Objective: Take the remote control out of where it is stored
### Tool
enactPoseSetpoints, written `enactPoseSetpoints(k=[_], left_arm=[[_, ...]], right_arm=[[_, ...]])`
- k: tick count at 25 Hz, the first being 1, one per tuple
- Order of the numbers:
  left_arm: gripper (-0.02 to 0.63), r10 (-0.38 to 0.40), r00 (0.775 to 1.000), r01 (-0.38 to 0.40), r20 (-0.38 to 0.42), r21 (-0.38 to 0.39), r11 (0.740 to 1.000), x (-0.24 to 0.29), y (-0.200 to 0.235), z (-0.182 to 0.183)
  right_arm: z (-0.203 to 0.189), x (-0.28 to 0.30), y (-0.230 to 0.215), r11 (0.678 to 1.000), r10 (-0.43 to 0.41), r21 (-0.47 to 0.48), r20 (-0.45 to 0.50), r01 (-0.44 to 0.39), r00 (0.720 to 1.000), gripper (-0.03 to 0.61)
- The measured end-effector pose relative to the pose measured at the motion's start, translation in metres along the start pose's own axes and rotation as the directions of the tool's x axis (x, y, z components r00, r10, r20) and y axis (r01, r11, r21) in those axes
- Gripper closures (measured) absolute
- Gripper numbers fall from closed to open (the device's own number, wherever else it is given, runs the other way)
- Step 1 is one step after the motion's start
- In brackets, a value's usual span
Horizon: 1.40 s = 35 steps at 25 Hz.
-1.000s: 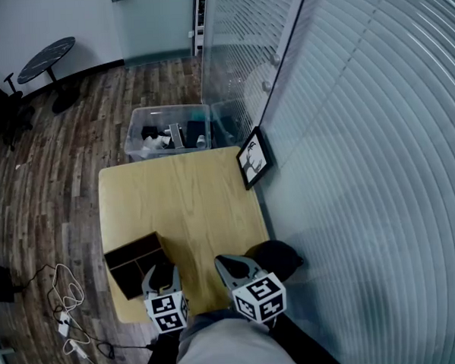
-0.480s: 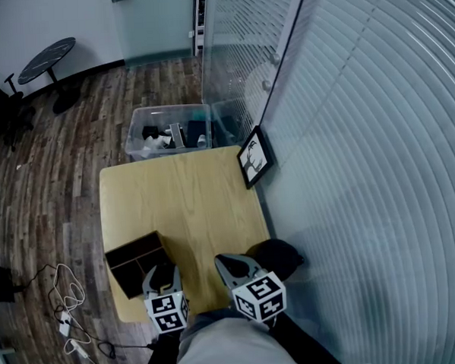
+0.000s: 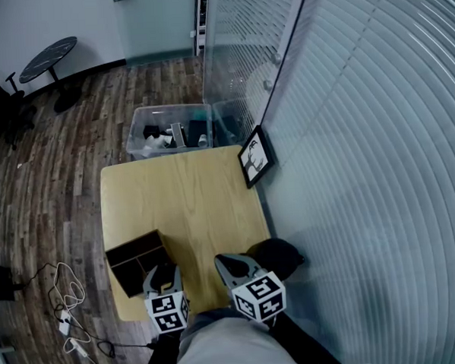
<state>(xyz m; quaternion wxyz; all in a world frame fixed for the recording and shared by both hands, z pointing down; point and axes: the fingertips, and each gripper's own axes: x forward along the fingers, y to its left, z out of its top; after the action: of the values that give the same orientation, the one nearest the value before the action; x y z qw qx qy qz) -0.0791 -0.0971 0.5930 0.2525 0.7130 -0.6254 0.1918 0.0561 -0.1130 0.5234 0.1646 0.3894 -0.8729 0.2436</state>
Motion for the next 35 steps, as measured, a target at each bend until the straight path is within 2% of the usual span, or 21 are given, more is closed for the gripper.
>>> enactPoseSetpoints(k=[35], left_arm=[[0.426, 0.003, 0.999, -0.004, 0.053, 0.003, 1.0, -0.025, 0.001, 0.023]], right_arm=[[-0.008, -0.002, 0.009, 1.0, 0.007, 0.005, -0.005, -0.007, 1.0, 0.574]])
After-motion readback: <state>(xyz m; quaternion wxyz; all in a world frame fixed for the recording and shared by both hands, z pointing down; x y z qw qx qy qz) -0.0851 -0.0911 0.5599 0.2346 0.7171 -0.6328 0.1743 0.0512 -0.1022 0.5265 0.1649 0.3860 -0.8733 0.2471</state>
